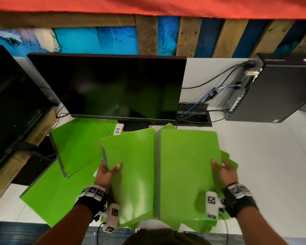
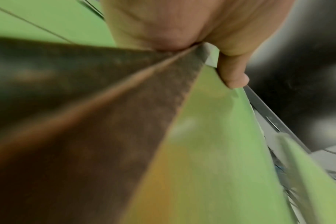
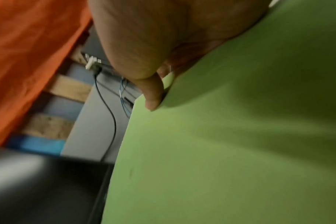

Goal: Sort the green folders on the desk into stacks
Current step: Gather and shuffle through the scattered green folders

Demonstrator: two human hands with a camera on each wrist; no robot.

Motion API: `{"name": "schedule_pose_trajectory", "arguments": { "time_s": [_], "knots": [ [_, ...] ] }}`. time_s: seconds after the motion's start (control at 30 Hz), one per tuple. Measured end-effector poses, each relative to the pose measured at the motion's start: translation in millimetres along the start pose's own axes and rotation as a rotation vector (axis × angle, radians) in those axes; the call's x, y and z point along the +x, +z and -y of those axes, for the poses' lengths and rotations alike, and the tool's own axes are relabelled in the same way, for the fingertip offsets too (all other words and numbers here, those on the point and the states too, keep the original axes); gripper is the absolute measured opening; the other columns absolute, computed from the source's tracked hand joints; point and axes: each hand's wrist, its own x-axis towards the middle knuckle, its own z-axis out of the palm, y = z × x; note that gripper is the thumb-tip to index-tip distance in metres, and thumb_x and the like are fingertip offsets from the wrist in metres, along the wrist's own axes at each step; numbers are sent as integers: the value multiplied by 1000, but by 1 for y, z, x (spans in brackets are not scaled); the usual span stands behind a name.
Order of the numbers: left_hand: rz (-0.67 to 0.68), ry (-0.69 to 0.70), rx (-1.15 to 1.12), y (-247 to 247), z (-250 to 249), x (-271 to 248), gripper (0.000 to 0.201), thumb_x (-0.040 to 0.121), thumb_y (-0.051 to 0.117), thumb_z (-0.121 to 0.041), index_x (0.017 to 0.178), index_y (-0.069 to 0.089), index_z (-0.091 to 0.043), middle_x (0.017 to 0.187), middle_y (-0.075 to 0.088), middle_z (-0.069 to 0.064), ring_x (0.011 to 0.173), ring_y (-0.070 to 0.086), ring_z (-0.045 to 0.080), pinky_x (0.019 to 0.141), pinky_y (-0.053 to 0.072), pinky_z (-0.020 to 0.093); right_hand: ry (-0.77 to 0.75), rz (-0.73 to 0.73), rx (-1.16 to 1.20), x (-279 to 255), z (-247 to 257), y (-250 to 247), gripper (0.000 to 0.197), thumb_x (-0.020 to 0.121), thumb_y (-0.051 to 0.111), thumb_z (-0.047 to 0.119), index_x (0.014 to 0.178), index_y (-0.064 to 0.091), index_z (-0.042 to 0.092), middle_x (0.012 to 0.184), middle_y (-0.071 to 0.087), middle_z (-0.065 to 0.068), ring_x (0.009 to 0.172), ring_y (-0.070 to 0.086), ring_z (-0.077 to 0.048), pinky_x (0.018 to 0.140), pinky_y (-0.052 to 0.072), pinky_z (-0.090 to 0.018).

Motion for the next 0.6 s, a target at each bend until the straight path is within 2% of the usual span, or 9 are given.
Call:
{"name": "schedule_pose_trajectory", "arguments": {
  "time_s": [0.1,0.17,0.23,0.3,0.33,0.4,0.47,0.5,0.6],
  "knots": [
    [11,41,66,19,1,2,29,75,77,-18,101,63,-20,98,72,14,82,70,32,72,57,46,32,85,-80,-4,-7,34,43,90,63,20,129,56,4,123,64,-14,112,61,-28,90,41,-25],
    [0,56,121,30,2,1,30,81,70,-28,107,61,-16,105,69,12,97,66,35,84,53,46,16,137,-151,-5,-6,50,46,90,61,27,132,54,9,126,63,-12,114,60,-29,96,44,-30],
    [-19,66,201,40,-1,-6,31,91,59,-29,115,57,-9,108,64,9,102,61,29,88,47,38,-3,193,-252,-7,0,62,52,91,58,33,138,48,15,132,60,-11,119,57,-30,102,44,-39],
    [31,48,225,48,-2,-14,39,94,53,-34,121,53,-6,112,60,6,106,55,23,95,43,37,-10,245,-322,-11,9,71,58,91,59,30,144,39,15,138,54,-10,125,53,-30,104,41,-39],
    [64,56,233,51,-2,-18,44,92,53,-41,119,53,-7,110,60,4,105,55,23,95,42,38,-23,272,-351,-14,14,76,59,90,60,27,144,38,15,139,52,-8,126,51,-28,104,40,-37],
    [117,59,257,56,1,-23,48,85,54,-48,110,53,-8,99,61,4,98,56,25,86,42,35,-20,341,-400,-19,19,88,60,89,62,25,143,38,14,142,48,-3,130,48,-26,106,39,-36],
    [130,56,269,61,2,-27,40,88,59,-39,110,50,-7,94,58,3,96,56,25,82,39,32,-17,395,-466,-24,21,99,66,87,63,31,145,35,16,149,41,-4,135,42,-27,108,37,-38],
    [132,55,262,63,1,-28,38,89,61,-31,116,48,-7,100,59,4,99,55,25,86,39,31,-13,405,-479,-26,21,104,70,86,64,33,146,32,17,150,39,-5,136,40,-27,108,36,-38],
    [178,123,188,60,2,-25,70,80,71,-6,138,32,-8,128,53,5,114,52,19,99,40,31,-13,428,-471,-26,27,107,73,86,64,37,147,30,17,149,40,-5,135,42,-28,108,35,-38]
  ]
}}
